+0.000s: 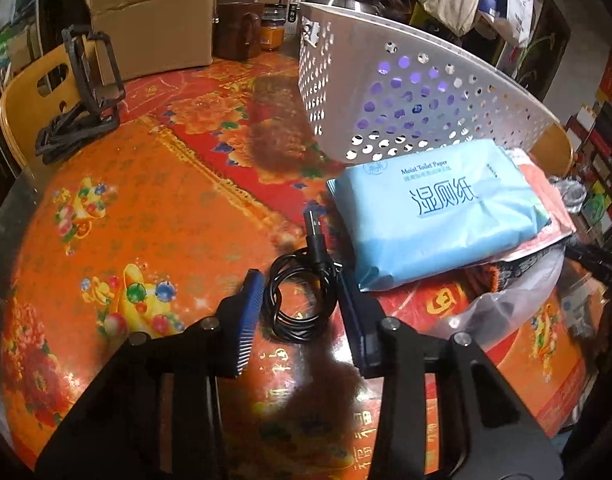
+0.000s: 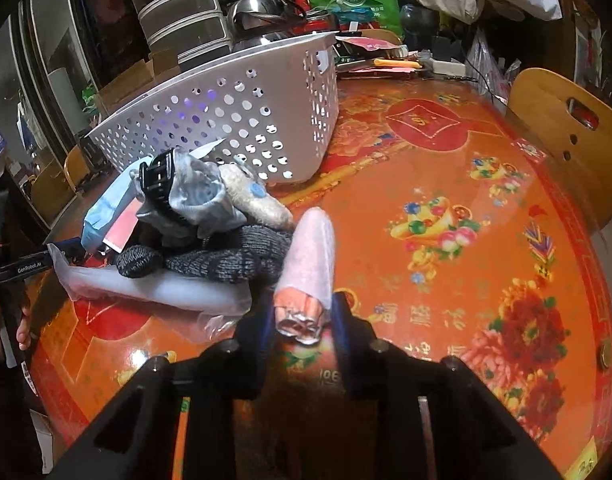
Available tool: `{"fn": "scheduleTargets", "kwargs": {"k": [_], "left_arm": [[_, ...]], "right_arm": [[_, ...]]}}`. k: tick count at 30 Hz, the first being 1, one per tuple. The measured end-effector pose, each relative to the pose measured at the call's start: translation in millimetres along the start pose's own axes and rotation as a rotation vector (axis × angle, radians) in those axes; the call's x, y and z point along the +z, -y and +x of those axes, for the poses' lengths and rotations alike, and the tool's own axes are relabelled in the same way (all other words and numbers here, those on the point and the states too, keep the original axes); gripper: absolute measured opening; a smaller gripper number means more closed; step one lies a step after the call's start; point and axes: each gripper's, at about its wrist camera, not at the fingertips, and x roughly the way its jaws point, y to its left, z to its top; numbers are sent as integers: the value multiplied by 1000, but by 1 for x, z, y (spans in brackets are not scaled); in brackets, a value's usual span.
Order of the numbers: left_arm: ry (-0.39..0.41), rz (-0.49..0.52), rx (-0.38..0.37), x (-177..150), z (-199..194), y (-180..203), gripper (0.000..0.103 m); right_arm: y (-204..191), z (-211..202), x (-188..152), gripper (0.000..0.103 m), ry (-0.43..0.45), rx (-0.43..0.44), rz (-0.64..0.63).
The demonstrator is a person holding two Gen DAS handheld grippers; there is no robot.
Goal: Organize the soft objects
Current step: 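Grasp the pink rolled item with the right gripper while the left gripper grasps the black cable, then carry both items over the basket and open both grippers to drop them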
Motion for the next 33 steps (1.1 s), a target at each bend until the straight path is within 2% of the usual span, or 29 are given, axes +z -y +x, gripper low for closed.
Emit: {"fn": "scheduleTargets", "kwargs": {"k": [7, 11, 17, 33], "left_arm": [[-2, 88, 74, -4, 2, 13, 37], [1, 76, 67, -4, 1, 11, 36], [69, 84, 110, -8, -13, 14, 36], [148, 74, 109, 6, -48, 15, 36]], "right_arm": [[-1, -1, -1, 26, 1, -2, -1], [-1, -1, -2, 26, 2, -7, -4], [0, -4, -2, 25, 20, -14, -1], [0, -29, 12, 22, 83, -25, -13]]}}
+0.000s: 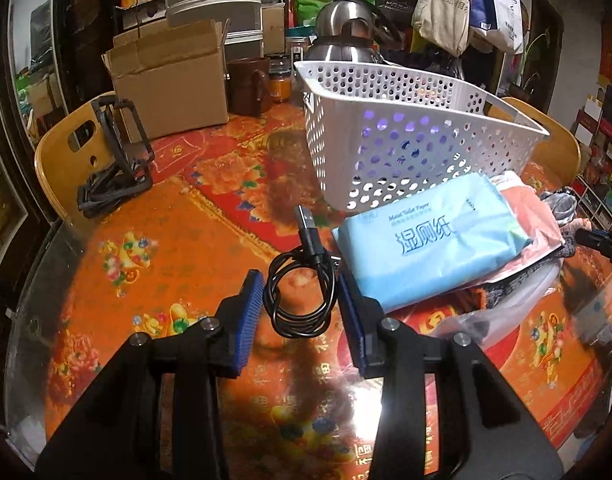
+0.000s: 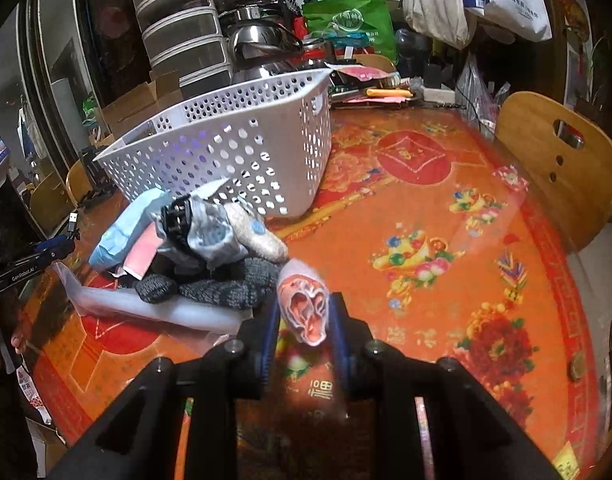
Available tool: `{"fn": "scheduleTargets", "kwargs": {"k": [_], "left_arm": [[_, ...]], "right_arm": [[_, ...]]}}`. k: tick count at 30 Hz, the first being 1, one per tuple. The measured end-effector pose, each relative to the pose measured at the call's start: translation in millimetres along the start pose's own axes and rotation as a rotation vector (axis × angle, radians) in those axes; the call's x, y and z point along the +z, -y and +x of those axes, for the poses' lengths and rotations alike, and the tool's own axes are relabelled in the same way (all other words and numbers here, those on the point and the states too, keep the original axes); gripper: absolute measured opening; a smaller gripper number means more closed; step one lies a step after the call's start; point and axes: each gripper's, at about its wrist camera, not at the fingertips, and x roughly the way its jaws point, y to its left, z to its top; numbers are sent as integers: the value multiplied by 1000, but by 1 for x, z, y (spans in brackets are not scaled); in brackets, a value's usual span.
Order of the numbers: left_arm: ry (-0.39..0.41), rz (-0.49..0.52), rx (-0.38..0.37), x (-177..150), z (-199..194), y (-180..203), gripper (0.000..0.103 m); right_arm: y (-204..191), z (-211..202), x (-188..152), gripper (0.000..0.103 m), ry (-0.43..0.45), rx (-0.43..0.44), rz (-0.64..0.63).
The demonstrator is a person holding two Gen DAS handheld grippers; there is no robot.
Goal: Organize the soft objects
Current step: 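Carry both items over the basket and open both grippers to drop them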
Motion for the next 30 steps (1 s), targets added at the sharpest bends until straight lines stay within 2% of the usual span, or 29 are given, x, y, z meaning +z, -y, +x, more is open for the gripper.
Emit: {"fn": "scheduleTargets", "kwargs": {"k": [18, 24, 30], "left_arm": [[42, -11, -4, 30, -16, 1, 36], [50, -26, -19, 48, -18, -1, 36], [62, -23, -21, 78, -20, -1, 36]], "right_arm": [[6, -26, 28, 21, 65, 2, -13], [7, -33, 47, 21, 91, -10, -22], [-1, -38, 80, 21, 117, -23, -58]]}}
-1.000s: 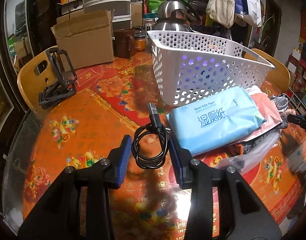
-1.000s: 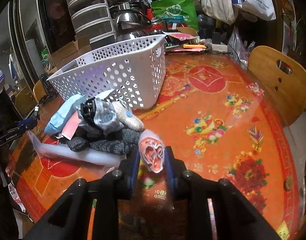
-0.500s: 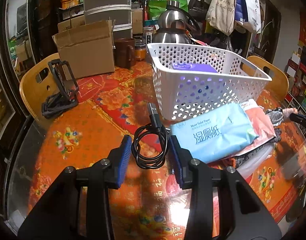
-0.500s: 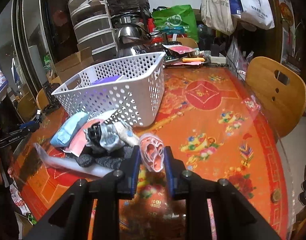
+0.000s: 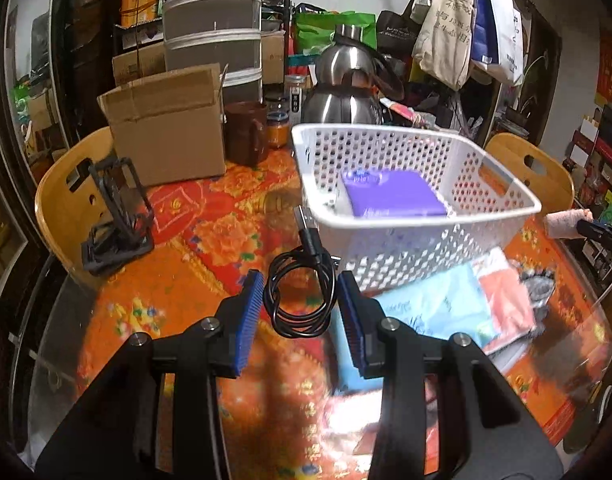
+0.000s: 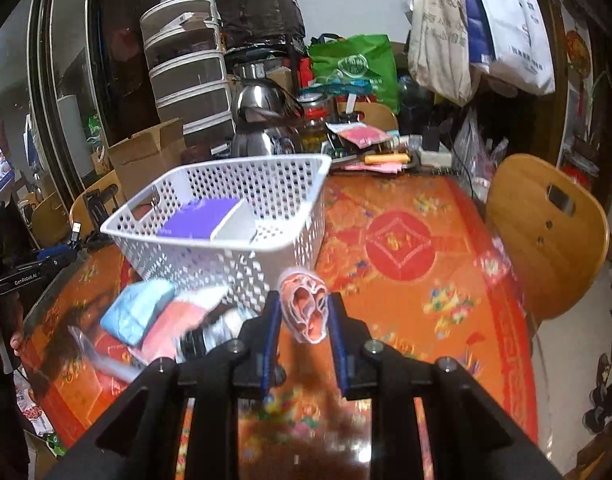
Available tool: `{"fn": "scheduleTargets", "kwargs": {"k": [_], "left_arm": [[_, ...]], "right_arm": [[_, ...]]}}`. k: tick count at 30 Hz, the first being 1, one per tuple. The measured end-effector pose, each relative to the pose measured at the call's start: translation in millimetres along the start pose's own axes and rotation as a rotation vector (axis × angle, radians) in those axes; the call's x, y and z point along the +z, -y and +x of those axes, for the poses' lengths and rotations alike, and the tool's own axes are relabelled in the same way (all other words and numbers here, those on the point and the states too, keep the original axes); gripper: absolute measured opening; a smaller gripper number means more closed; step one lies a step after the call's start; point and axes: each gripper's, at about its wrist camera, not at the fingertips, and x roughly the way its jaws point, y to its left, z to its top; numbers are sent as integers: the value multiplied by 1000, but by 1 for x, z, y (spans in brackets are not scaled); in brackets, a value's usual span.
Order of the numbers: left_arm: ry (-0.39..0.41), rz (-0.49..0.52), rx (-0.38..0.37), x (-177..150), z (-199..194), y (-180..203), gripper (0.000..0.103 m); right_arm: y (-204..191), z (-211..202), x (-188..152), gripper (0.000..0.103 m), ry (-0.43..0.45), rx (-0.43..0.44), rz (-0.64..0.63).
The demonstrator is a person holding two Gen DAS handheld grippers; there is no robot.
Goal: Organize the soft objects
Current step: 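Carry both items over the basket and open both grippers to drop them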
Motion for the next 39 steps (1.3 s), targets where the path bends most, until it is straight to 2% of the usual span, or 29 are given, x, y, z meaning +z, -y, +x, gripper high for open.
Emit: {"fn": "scheduleTargets", "kwargs": {"k": [8, 17, 26, 31, 32, 33, 34, 36, 39], "left_arm": [[20, -6, -32, 60, 0, 10, 36], [-65, 9, -64, 117, 56, 46, 36], [-143, 17, -55, 121, 104, 71, 36], [-163, -4, -44, 116, 119, 67, 38], [-163, -10, -47, 116, 118, 65, 39], [-164, -14, -58, 115, 119, 64, 43], [-166, -11, -59, 114, 119, 63, 48], [-163, -2, -42, 112, 118, 61, 59], [-134, -7, -44, 108, 109, 58, 73]], "right_arm": [[-20, 12, 53, 21, 12, 17, -40], [-46, 59, 91, 21, -57, 10, -90], [-52, 95, 100, 21, -121, -6, -104], [-45, 111, 97, 23, -140, 28, -67], [-44, 112, 96, 25, -134, 29, -62], [-44, 111, 95, 32, -125, 30, -60], [-43, 110, 94, 47, -116, 32, -59], [-43, 105, 94, 70, -97, 22, -66], [-41, 95, 92, 72, -74, 24, -58]]}}
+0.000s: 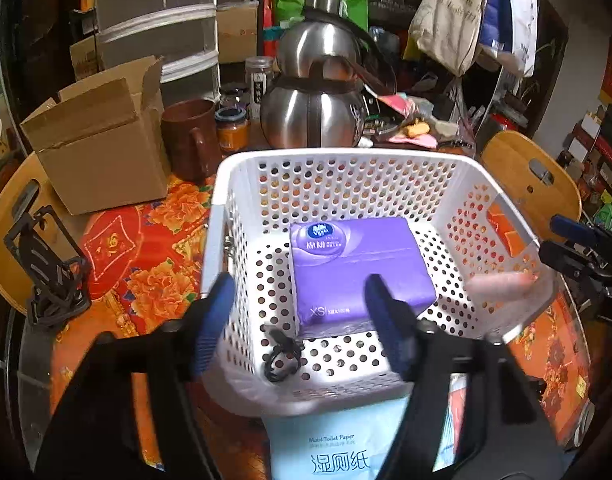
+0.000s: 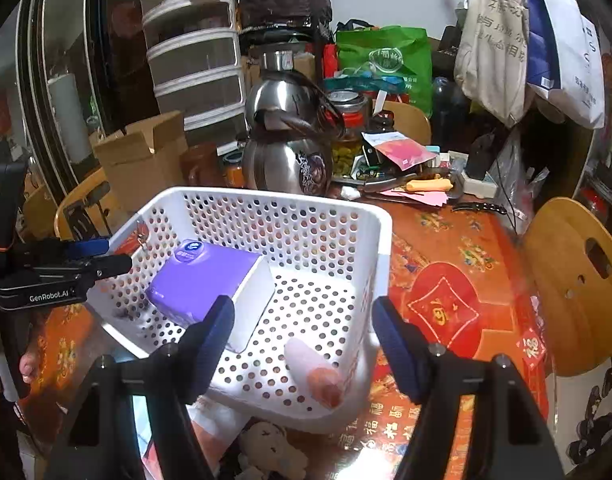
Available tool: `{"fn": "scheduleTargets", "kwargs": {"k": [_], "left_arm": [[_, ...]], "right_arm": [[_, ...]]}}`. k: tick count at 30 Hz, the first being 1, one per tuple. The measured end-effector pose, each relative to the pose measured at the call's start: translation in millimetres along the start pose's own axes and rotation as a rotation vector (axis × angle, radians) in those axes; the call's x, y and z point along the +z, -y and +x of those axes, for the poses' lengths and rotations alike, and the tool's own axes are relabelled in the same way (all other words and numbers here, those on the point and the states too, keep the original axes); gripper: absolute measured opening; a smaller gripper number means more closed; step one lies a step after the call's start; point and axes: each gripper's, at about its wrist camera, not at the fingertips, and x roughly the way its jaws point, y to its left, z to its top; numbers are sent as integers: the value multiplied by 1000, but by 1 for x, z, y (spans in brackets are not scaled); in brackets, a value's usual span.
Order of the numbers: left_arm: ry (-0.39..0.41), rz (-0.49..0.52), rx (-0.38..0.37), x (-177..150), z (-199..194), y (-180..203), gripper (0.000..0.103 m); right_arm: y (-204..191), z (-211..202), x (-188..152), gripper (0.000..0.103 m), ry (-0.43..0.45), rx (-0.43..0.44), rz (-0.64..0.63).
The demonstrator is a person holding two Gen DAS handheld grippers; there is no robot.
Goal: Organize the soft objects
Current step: 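Carry both items over the basket and open both grippers to drop them, then move both grippers back down toward the remaining items on the table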
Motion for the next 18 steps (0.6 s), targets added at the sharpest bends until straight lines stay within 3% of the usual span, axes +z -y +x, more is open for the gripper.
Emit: {"fn": "scheduleTargets", "kwargs": {"k": [5, 10, 15, 18], "left_arm": [[34, 0, 9, -13, -18, -10, 76], [39, -13, 12, -42, -41, -27, 76], [42, -45, 20, -92, -65, -52, 77], [35, -53, 22, -129, -74, -64, 77]], "right_arm": [[10, -16, -14, 73, 3, -7, 15], [31, -41, -51, 73, 14, -12, 61], [41, -61, -102, 74, -7, -79, 66], [42, -66, -138, 75, -27, -32, 90]]}}
